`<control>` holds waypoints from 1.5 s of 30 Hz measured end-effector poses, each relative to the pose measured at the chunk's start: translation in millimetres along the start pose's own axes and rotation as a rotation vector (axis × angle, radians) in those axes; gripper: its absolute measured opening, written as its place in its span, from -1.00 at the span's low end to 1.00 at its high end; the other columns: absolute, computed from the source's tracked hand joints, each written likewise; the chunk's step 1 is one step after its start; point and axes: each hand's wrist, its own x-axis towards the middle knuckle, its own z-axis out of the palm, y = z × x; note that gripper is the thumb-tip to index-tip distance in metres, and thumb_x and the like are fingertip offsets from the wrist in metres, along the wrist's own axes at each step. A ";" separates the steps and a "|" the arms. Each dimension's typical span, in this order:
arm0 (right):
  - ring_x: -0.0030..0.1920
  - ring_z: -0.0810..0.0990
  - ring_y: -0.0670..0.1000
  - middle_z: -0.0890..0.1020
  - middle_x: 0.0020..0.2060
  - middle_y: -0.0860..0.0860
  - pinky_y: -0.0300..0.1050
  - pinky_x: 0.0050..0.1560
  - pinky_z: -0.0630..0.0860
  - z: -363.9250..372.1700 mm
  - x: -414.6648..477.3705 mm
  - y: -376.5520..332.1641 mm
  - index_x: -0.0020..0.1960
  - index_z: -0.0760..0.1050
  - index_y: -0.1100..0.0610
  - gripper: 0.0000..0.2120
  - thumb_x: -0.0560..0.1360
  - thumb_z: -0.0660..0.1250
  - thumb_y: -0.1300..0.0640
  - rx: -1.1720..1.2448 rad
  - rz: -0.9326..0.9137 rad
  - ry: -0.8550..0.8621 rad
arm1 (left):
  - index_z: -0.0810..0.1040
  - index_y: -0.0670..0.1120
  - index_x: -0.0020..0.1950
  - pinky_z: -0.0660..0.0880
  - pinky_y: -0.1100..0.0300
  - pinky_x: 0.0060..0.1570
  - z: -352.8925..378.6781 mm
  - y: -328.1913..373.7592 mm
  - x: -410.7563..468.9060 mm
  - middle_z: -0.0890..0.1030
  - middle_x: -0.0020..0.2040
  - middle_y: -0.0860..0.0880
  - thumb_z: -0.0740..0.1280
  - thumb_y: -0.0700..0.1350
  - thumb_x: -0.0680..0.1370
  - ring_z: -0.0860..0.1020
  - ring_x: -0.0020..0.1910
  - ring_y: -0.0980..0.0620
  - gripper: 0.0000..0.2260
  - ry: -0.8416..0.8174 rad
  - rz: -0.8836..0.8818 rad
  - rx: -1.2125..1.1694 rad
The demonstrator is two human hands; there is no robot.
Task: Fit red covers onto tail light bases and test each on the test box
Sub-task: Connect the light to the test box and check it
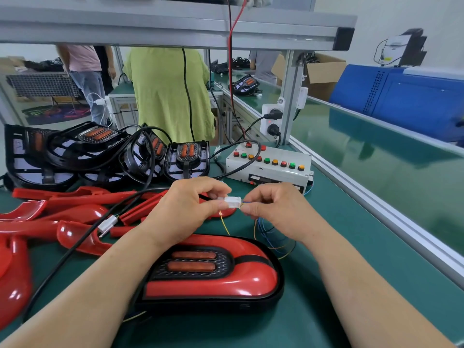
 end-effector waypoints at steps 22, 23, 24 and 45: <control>-0.28 0.58 -0.02 0.68 -0.36 0.01 0.18 0.05 0.56 7.9 2.7 0.1 -0.30 0.66 -0.11 -0.77 0.43 0.52 0.19 0.067 -0.021 -0.003 | 0.66 0.07 -0.03 0.44 0.49 -0.33 4.3 -1.1 1.8 0.64 -0.17 0.24 0.56 -0.15 0.41 0.55 -0.37 0.34 -0.79 0.051 -0.037 -0.065; -0.28 0.58 -0.03 0.68 -0.36 0.01 0.18 0.05 0.56 8.0 2.7 0.4 -0.30 0.66 -0.11 -0.77 0.43 0.51 0.19 0.068 -0.023 -0.005 | 0.66 0.08 -0.03 0.44 0.49 -0.33 4.2 -1.3 1.6 0.64 -0.17 0.24 0.56 -0.16 0.41 0.55 -0.37 0.34 -0.79 0.052 -0.037 -0.066; -0.29 0.59 -0.04 0.68 -0.37 0.00 0.17 0.05 0.56 8.0 2.9 0.9 -0.31 0.66 -0.10 -0.77 0.43 0.51 0.19 0.068 -0.025 -0.005 | 0.66 0.07 -0.03 0.44 0.48 -0.36 4.3 -1.7 1.7 0.63 -0.18 0.23 0.55 -0.16 0.41 0.54 -0.40 0.34 -0.79 0.048 -0.047 -0.078; 0.57 -0.05 0.08 0.17 0.56 -0.01 0.27 0.51 -0.07 -3.0 102.1 -11.6 0.19 0.64 0.01 -0.40 0.59 -0.01 -0.35 -1.070 -0.067 -0.041 | 0.63 0.05 0.13 0.39 0.55 -0.12 -0.5 -3.9 -4.9 0.64 -0.17 0.12 0.48 -0.17 0.49 0.56 -0.14 0.27 -0.75 0.042 -0.144 0.037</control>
